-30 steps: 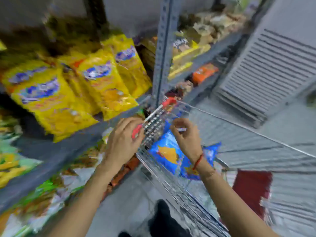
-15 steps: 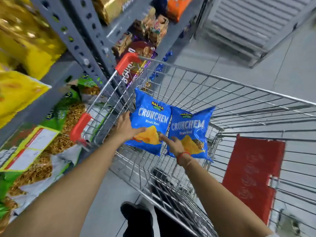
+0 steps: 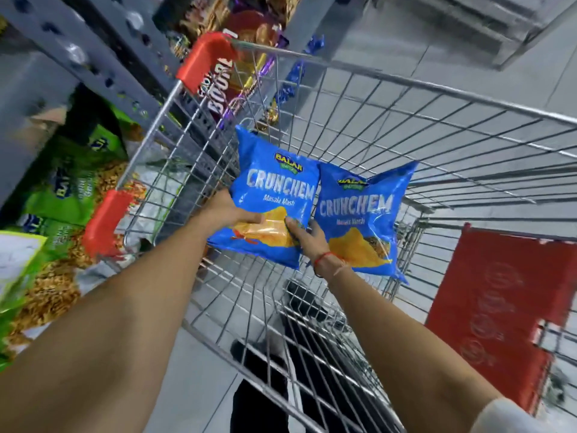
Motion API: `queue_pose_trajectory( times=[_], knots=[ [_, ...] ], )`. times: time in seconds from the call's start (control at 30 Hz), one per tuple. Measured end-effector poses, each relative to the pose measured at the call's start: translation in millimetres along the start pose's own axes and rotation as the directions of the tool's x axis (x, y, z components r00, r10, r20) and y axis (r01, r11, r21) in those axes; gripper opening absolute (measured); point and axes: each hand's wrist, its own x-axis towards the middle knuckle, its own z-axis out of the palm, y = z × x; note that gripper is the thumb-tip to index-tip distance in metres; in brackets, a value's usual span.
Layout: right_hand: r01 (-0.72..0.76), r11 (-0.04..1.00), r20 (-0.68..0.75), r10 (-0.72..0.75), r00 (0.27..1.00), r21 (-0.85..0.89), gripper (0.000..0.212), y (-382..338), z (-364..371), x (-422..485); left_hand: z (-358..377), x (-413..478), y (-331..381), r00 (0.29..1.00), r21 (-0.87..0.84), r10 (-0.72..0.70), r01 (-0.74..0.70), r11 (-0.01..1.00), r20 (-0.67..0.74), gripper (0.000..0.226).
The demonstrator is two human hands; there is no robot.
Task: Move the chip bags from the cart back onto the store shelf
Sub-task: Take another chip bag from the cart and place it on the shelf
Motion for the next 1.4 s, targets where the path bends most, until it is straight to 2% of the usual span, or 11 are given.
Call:
queue_pose_trajectory(
  times=[0.2, 0.27, 0.4, 0.57, 0.63, 0.73, 0.97, 1.03, 1.13, 1.23, 1.4],
  knots=[
    [0.082, 0.996, 0.062, -0.084, 0.994, 0.045, 0.055, -2.3, -2.2, -38.0, -14.4, -41.8, 3.8, 1.000, -0.067, -0.013, 0.014, 0.998, 0.018, 0.083],
    [0.095, 0.993, 0.083, -0.101, 0.991, 0.070, 0.062, -5.9, 0.1, -56.7, -21.4, -66.6, 9.7, 0.999, -0.105, 0.017, -0.011, 0.994, 0.048, 0.056],
    [0.235, 0.960, 0.081, -0.249, 0.965, 0.151, 0.089, -25.5, -3.2, -87.9, -35.6, -107.8, 28.0, 0.985, -0.149, 0.166, -0.170, 0.974, -0.033, 0.060],
    [0.456, 0.888, 0.132, -0.460, 0.878, 0.066, 0.050, -69.1, -20.9, -119.4, -58.1, -157.8, 57.5, 0.953, -0.194, 0.288, -0.302, 0.933, -0.098, 0.055],
    [0.549, 0.832, 0.168, -0.553, 0.816, 0.073, 0.036, -97.8, -23.7, -147.1, -72.1, -186.6, 71.1, 0.931, -0.199, 0.339, -0.361, 0.911, -0.138, 0.080],
    [0.652, 0.750, 0.159, -0.661, 0.733, 0.109, 0.047, -139.0, -21.3, -187.5, -95.6, -223.9, 94.3, 0.874, -0.223, 0.431, -0.477, 0.850, -0.225, 0.111],
    [0.851, 0.489, 0.065, -0.872, 0.486, 0.194, 0.051, -227.9, -5.2, -303.3, -156.0, -347.4, 152.9, 0.663, -0.139, 0.658, -0.734, 0.665, -0.357, 0.091],
    [0.895, 0.384, 0.046, -0.922, 0.384, 0.229, 0.057, -249.3, 5.1, -340.2, -175.8, -381.6, 161.8, 0.566, -0.094, 0.705, -0.803, 0.588, -0.428, 0.096],
    [0.925, 0.241, 0.046, -0.970, 0.238, 0.292, 0.070, -278.1, 24.2, -395.3, -203.5, -437.9, 167.1, 0.404, -0.025, 0.750, -0.887, 0.460, -0.524, 0.066],
    [0.936, 0.133, 0.084, -0.990, 0.111, 0.327, 0.084, -300.6, 47.3, -439.6, -232.5, -483.2, 162.9, 0.258, 0.067, 0.787, -0.933, 0.354, -0.561, 0.085],
    [0.909, 0.017, 0.235, -0.968, -0.090, 0.417, 0.036, -325.9, 97.1, -500.8, -278.3, -547.0, 135.6, 0.181, 0.086, 0.739, -0.948, 0.308, -0.649, 0.052]
  ],
)
